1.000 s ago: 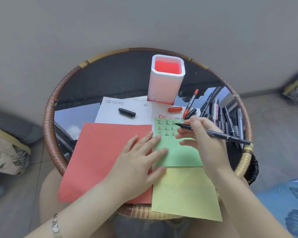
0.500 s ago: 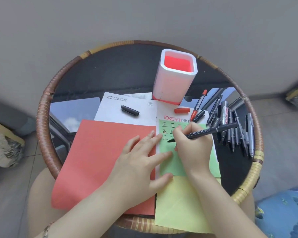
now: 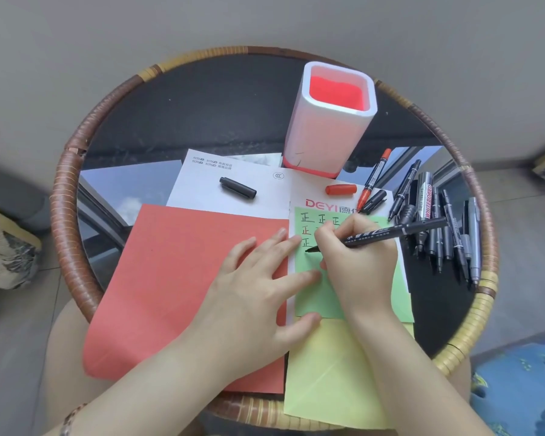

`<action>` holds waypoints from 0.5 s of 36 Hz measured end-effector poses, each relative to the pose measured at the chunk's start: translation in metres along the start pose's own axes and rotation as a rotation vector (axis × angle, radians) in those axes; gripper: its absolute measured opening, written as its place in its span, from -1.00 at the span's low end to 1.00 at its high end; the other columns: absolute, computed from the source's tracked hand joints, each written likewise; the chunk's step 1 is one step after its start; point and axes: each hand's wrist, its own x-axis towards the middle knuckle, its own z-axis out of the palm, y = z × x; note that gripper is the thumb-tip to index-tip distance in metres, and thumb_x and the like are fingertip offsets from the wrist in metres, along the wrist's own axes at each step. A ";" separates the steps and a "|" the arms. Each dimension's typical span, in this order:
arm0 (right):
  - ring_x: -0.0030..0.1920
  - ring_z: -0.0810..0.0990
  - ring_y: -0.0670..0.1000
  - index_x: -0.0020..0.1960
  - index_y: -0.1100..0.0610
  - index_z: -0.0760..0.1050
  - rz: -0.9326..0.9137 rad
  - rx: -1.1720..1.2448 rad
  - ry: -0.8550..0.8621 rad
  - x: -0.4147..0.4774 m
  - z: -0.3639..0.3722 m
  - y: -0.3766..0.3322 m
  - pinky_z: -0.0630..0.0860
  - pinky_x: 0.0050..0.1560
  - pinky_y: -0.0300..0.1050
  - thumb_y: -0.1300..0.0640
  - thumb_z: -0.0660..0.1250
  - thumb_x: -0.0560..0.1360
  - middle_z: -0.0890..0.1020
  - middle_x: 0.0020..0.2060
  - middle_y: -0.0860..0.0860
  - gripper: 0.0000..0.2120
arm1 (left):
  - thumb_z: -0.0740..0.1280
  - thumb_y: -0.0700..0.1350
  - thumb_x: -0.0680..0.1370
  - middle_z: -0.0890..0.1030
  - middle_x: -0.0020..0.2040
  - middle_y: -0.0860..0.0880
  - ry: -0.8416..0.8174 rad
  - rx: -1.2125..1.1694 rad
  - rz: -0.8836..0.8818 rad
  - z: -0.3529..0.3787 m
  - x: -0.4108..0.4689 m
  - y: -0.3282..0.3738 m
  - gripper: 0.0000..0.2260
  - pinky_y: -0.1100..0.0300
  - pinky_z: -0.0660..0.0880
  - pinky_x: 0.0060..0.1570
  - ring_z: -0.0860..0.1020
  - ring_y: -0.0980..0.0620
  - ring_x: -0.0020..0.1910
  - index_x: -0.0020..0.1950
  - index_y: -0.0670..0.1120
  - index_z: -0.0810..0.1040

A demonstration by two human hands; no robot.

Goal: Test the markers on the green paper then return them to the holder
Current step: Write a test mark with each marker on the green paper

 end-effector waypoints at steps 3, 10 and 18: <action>-0.44 0.50 0.24 -0.43 0.19 0.34 -0.004 -0.003 -0.005 0.000 0.000 0.000 0.52 -0.30 0.11 0.12 0.28 0.27 0.43 -0.63 0.08 -0.81 | 0.20 0.22 0.37 0.48 0.32 -0.05 0.000 -0.002 -0.003 0.000 0.000 0.000 -0.62 0.07 0.13 0.32 0.36 0.01 0.36 0.09 0.14 0.59; -0.43 0.52 0.25 -0.42 0.14 0.33 -0.038 -0.011 -0.008 -0.001 0.001 0.002 0.49 -0.30 0.05 0.10 0.28 0.28 0.46 -0.55 0.09 -0.82 | 0.20 0.22 0.37 0.48 0.32 -0.05 -0.006 -0.002 -0.009 -0.001 0.000 0.001 -0.61 0.07 0.11 0.33 0.35 0.02 0.37 0.11 0.14 0.58; -0.42 0.51 0.25 -0.43 0.15 0.29 -0.040 -0.020 0.042 0.000 0.002 0.004 0.45 -0.35 0.02 0.15 0.27 0.26 0.41 -0.55 0.06 -0.82 | 0.20 0.22 0.37 0.48 0.32 -0.04 -0.008 -0.009 -0.017 -0.002 0.000 0.002 -0.61 0.08 0.11 0.32 0.36 0.01 0.37 0.11 0.15 0.59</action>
